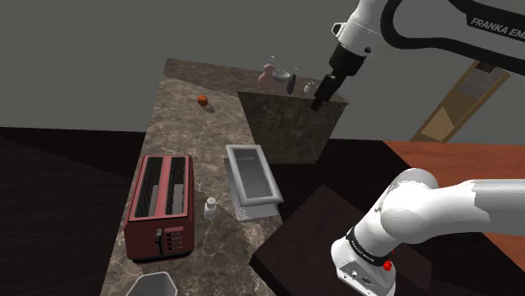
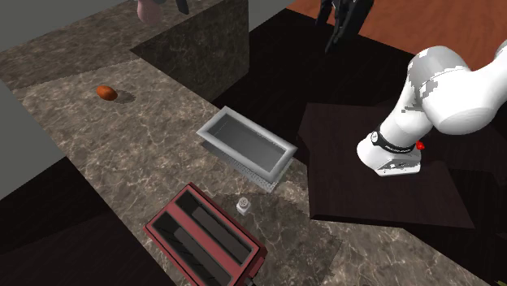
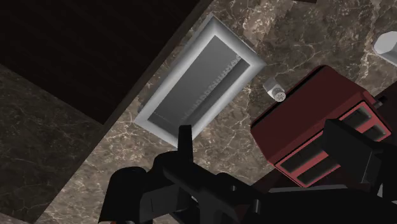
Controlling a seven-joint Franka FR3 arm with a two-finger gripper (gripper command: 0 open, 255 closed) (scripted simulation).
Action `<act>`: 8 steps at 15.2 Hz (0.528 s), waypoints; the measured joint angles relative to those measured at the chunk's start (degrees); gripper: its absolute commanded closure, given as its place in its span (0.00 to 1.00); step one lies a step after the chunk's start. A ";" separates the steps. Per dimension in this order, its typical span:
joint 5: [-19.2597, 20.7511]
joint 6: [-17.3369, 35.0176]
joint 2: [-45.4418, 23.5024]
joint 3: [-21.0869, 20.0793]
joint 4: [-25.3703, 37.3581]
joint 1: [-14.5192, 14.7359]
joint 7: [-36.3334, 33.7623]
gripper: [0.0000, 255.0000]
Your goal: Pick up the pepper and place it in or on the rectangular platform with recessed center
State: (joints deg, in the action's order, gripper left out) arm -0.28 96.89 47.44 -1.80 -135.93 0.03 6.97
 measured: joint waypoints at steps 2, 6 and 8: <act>-0.19 0.82 -0.32 -0.34 -0.65 0.12 -0.32 0.00; -1.10 6.12 -3.57 -2.16 -3.61 0.76 -1.92 0.00; -1.81 9.47 -5.97 -3.69 -5.05 1.28 -3.32 0.00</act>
State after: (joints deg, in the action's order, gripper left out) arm -2.09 106.36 41.46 -5.50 -140.98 1.30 3.65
